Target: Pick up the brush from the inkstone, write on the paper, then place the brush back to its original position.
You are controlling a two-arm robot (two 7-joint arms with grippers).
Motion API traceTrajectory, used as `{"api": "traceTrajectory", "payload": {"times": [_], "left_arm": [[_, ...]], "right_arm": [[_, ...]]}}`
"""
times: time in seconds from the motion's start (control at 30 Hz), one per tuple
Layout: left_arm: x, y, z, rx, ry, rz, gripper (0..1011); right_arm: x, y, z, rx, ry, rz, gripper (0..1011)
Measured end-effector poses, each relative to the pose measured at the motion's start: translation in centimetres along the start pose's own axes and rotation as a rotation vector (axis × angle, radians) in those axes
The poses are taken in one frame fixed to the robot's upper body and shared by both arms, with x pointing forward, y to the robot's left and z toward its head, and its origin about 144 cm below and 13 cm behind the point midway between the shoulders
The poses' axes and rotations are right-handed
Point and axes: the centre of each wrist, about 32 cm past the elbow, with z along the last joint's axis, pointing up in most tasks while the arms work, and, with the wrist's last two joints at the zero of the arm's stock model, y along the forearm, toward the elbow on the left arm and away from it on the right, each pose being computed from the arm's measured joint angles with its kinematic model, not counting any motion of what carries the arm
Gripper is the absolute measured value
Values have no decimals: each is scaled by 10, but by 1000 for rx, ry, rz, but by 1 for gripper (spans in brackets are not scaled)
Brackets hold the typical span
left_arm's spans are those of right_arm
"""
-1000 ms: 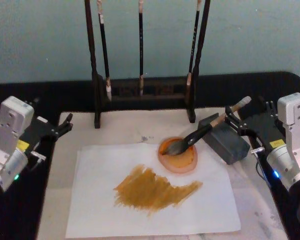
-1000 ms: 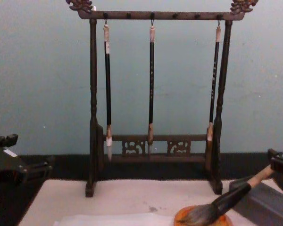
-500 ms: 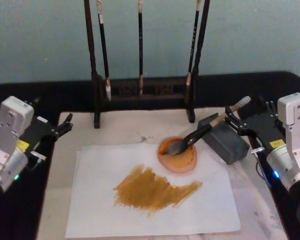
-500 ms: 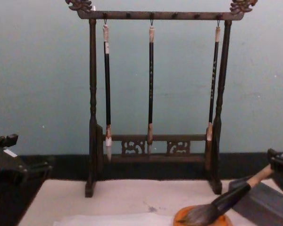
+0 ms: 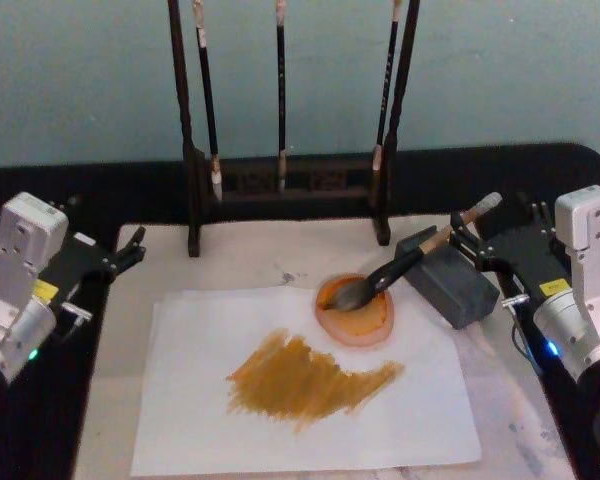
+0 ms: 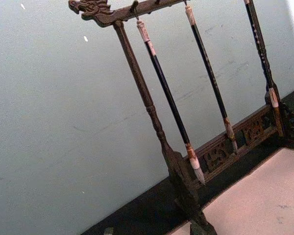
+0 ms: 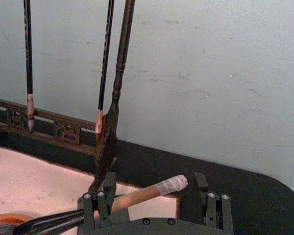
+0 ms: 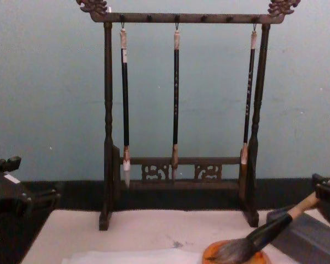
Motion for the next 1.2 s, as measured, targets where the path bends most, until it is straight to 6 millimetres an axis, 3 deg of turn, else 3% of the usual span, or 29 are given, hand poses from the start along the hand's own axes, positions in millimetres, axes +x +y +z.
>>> {"api": "traceTrajectory", "payload": {"times": [1.2], "left_arm": [[0,0,0,0,0,0,1010]], "right_arm": [[0,0,0,0,0,0,1000]]}}
